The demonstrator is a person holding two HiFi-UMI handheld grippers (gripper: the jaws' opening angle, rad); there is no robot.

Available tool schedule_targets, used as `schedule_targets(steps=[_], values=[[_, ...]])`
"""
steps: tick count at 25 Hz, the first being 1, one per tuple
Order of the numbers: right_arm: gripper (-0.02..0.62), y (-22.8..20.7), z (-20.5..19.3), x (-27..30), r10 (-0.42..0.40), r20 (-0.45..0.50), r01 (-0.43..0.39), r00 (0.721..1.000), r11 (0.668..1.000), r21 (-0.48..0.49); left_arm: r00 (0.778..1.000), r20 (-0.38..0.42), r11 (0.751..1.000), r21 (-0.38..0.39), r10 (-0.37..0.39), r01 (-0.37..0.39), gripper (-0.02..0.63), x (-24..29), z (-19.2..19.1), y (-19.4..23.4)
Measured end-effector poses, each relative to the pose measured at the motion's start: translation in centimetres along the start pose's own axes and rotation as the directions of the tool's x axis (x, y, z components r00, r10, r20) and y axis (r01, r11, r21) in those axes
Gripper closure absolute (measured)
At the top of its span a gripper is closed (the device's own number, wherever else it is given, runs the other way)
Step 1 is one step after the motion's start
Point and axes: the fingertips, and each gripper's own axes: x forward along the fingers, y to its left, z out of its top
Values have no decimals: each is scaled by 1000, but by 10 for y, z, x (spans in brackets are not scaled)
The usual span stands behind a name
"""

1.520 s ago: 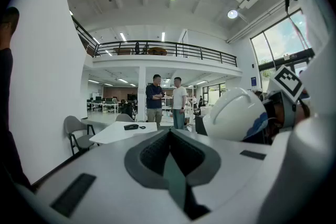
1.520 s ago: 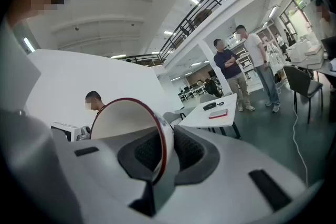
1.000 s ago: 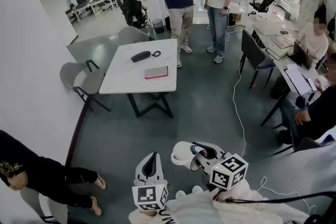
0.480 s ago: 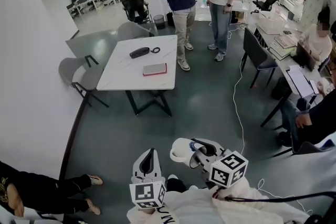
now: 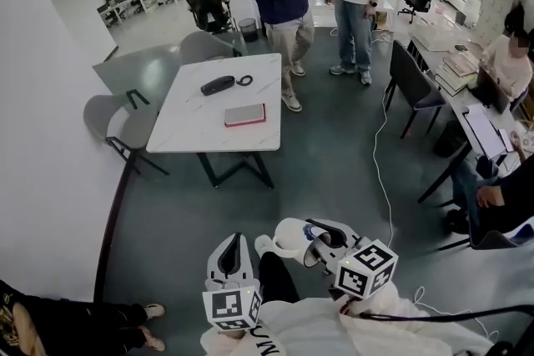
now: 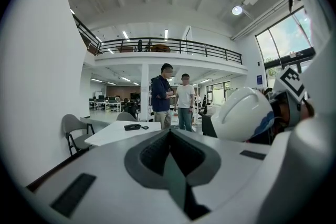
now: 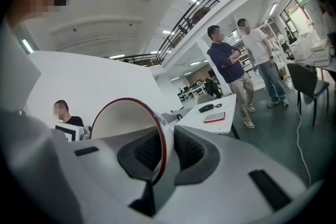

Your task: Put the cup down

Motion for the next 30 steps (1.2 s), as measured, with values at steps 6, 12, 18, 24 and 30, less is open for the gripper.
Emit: schedule_targets(steps=[6,12,18,24,30], values=[[551,-28,19,82,-53,-4,53,999,998,19,999,-24,999,10,-40,40,595,75,4,54],[551,-53,50,176,-77,-10,77,997,997,26,996,-50,997,7,-75,75,595,158,20,114],[551,-77,77,253,-102,-19,102,995,994,41,993,-72,996,-7,-92,92,595,228,31,166],[551,-95,99,309,-134,-20,135,991,989,57,988,-91,992,-14,-128,127,595,282,44,202],[551,-112,111,340,-181,-13,181,983,981,63,982,-97,986,-11,-165,165,595,321,49,224]])
